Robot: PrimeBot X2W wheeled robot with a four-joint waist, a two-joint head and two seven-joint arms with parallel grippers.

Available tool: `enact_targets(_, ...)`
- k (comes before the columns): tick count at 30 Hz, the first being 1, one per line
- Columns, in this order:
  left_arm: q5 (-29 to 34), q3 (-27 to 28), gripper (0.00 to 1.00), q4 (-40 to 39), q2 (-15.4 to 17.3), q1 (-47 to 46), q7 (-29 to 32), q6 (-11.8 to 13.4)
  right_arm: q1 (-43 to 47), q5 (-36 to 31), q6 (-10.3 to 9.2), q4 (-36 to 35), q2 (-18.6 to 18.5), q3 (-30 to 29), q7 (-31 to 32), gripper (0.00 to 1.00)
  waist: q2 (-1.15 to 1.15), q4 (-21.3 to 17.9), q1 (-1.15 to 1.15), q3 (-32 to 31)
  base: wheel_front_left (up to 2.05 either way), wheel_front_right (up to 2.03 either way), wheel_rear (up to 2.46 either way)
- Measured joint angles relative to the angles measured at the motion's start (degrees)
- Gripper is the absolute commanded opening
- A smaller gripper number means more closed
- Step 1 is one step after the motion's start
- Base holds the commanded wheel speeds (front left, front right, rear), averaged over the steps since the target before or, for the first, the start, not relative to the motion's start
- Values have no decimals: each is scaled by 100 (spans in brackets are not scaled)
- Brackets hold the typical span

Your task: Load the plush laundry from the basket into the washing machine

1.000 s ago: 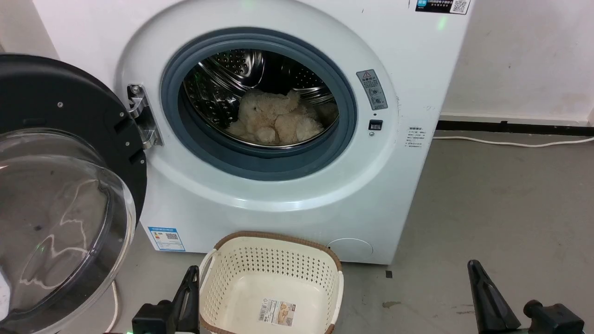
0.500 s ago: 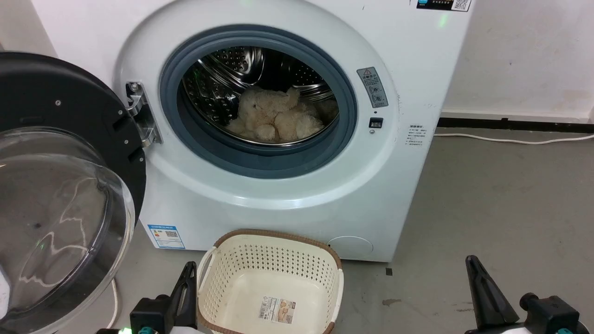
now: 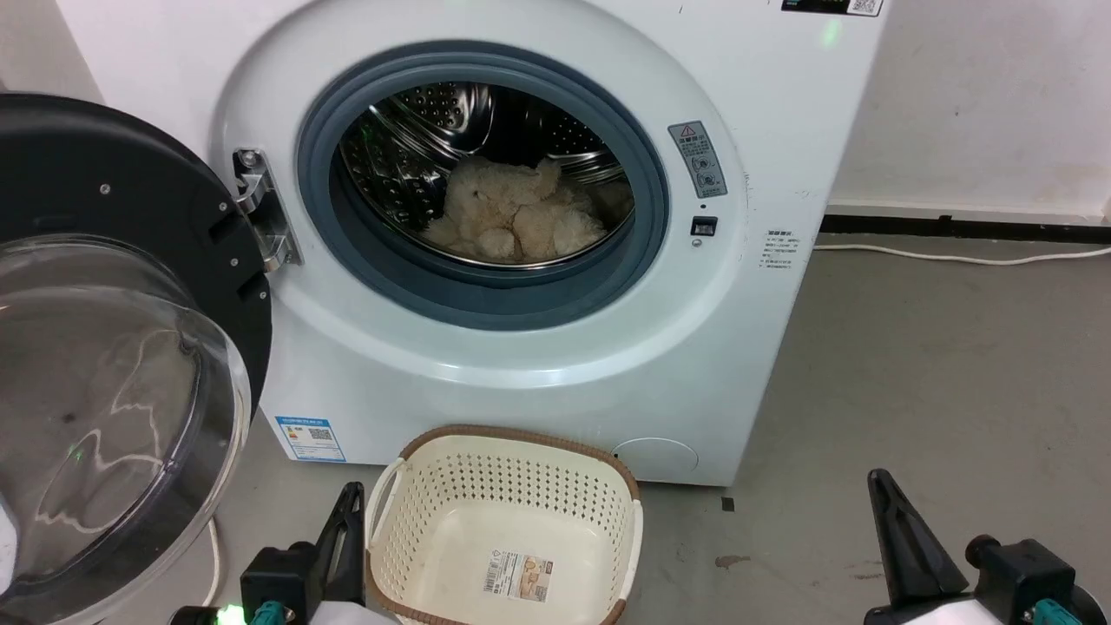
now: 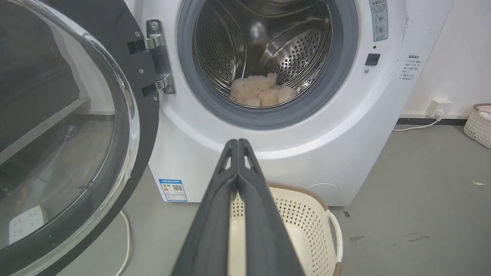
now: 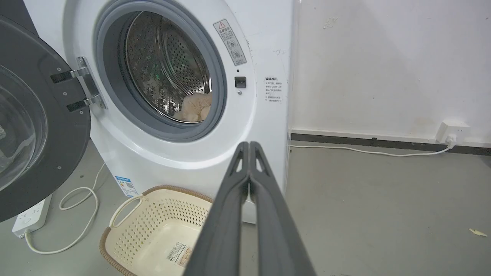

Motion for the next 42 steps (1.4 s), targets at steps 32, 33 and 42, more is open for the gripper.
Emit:
enact_targets(32,159,165,0,-204,-49,-175,369,-78,-249,-299,1,8,0,-21,381,0,0,-12,0,106,0,0,0)
enact_targets(33,162,179,0,-212,-56,-182,408,-78,-250,-313,1,8,0,-22,397,0,0,-12,0,113,0,0,0)
enact_targets(42,203,235,0,-275,-80,-202,510,-93,-347,-394,1,12,0,-26,503,0,0,-16,0,142,0,0,0)
